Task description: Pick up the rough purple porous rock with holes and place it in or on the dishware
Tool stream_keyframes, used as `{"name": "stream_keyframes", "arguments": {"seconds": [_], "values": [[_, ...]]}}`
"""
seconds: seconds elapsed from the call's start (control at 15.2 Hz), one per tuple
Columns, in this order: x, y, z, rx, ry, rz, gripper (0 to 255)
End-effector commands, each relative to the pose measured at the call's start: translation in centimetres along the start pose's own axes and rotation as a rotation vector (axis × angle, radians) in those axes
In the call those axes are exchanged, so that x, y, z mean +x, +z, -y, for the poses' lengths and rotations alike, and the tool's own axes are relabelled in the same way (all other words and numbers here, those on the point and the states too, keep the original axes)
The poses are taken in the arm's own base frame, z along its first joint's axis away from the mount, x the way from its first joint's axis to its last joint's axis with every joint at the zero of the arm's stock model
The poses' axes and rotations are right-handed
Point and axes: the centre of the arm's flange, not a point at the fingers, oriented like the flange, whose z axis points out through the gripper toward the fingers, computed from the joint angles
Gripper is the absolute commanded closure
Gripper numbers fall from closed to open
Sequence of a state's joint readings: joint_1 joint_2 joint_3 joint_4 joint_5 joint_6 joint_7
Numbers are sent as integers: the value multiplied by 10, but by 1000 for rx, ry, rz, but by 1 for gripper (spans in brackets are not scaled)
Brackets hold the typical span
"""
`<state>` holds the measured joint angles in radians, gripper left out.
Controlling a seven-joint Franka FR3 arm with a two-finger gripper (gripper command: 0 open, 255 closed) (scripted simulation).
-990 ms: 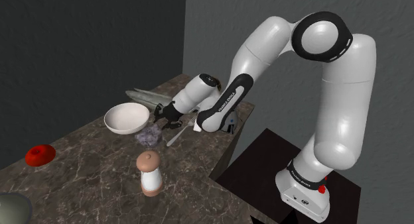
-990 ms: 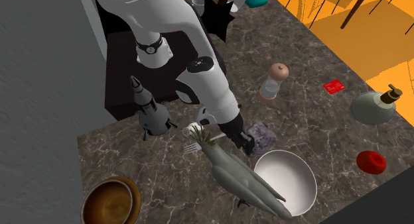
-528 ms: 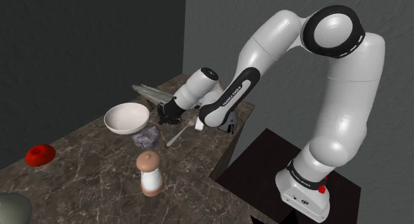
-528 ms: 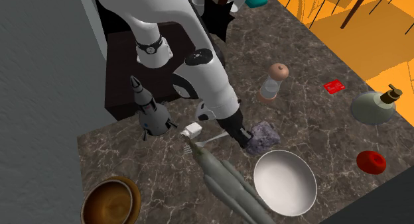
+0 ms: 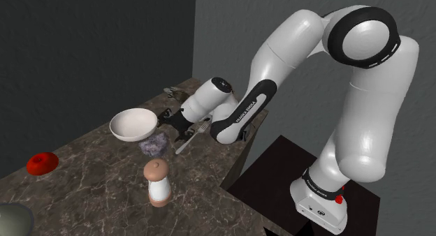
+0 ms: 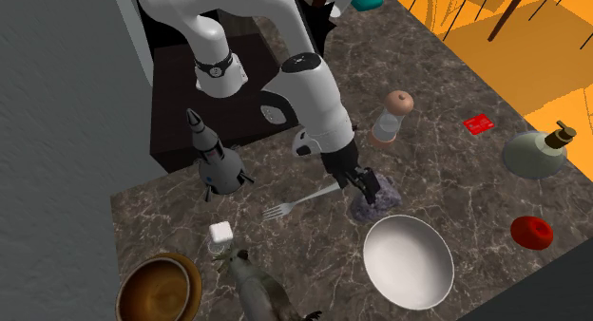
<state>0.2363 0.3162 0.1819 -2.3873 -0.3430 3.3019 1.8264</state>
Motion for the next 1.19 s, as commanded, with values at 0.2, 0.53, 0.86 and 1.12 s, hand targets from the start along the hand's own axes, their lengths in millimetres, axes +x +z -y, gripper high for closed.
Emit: {"name": "stream_keyframes", "arguments": {"seconds": [0.2, 0.53, 0.86, 1.12], "values": [[-2, 24, -1, 2, 1, -2, 0], [-2, 32, -1, 2, 1, -2, 0], [-2, 32, -1, 2, 1, -2, 255], [-2, 32, -1, 2, 1, -2, 255]]}}
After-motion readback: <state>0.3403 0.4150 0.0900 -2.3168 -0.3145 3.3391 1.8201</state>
